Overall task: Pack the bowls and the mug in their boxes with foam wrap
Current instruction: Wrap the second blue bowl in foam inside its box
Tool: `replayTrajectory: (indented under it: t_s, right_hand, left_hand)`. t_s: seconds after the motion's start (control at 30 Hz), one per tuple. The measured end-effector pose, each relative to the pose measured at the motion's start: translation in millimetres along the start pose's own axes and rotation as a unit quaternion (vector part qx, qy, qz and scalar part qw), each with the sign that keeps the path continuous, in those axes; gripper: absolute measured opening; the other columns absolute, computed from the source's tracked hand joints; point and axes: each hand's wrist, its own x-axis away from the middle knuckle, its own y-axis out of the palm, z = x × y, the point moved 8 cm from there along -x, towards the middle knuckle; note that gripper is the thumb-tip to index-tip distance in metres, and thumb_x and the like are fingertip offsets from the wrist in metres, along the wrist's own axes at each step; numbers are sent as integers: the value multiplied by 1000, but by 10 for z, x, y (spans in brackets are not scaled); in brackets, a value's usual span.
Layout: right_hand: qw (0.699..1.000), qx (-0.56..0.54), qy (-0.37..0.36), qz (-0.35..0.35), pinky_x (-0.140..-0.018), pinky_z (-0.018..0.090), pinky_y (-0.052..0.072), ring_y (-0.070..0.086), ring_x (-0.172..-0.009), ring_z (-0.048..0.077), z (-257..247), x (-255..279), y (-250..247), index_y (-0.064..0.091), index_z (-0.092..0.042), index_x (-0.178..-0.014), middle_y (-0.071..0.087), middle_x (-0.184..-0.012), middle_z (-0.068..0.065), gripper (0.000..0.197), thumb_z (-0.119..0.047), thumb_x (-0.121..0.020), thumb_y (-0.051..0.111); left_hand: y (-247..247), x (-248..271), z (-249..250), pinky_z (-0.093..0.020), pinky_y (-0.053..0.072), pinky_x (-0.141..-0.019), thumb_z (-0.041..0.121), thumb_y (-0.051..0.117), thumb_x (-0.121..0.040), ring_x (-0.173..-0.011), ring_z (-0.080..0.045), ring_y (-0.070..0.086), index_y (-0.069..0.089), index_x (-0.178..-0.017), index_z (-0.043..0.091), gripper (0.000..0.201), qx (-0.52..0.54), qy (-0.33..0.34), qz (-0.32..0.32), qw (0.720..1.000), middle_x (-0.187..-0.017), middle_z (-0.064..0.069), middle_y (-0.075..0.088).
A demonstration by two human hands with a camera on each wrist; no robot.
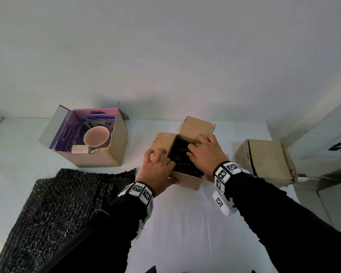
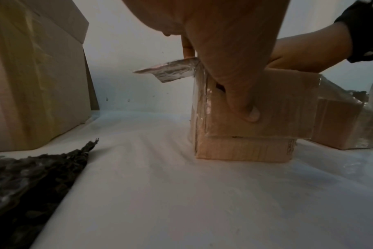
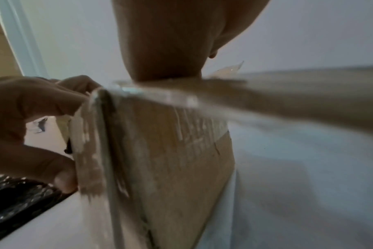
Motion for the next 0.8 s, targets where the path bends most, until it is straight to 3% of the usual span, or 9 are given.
replayTrajectory:
  t_s: [0.13,0.23,0.37,0.5,0.63,0.7,0.8]
  right_hand:
    - [1000,-13,16,-11,-80,39,36,49,-101,25,43,-8,-93,68,-20,-93,63,-98,1,26,-43,-87,57]
    - [992,-118,15,42,-77,36,36,48,-94,21,5,137,-269,65,-22,-93,59,-98,-3,28,-45,-88,50]
    - [976,-210,-12,-49,-85,38,33,48,-96,14,-242,390,-79,64,-30,-104,61,-100,-11,52,-71,-82,41]
    - [979,-198,4,-52,-80,37,30,49,-98,20,-323,491,-28,65,-29,-105,60,-103,-7,32,-50,-82,60]
    - [982,-185,20,-43,-81,35,25,55,-88,19,-380,530,-93,60,-26,-99,61,-91,-8,19,-37,-84,62]
    - [981,-188,31,-42,-85,34,27,57,-79,19,-384,545,-118,51,-24,-95,61,-82,-8,16,-34,-87,60]
    - [984,-165,40,-51,-95,34,24,59,-71,19,-403,548,-109,51,-22,-89,62,-72,-6,13,-30,-87,61]
  left_hand:
    - [-24,18,15,-49,22,-96,66,60,-67,-115,-26,45,62,-80,24,44,-3,-1,10,1000,-92,10,64]
    - [-47,53,-3,-46,23,-93,67,63,-65,-110,-25,42,65,-78,26,42,0,-6,25,1000,-98,7,59]
    - [-83,88,-25,-45,25,-89,67,62,-65,-106,-24,43,65,-85,29,43,8,-22,40,999,-98,9,58]
    - [-170,88,1,-45,26,-87,61,70,-63,-102,-23,49,59,-102,29,51,24,-15,65,997,-93,12,62]
    - [-100,105,106,-38,33,-87,42,71,-73,-94,-24,50,63,-94,24,29,37,70,98,992,-91,5,58]
    - [-69,102,134,-35,35,-87,34,74,-74,-86,-22,53,62,-92,21,25,45,88,102,990,-88,4,57]
    - [-88,113,161,-35,36,-87,28,69,-79,-78,-20,55,61,-90,21,15,48,95,114,988,-81,6,57]
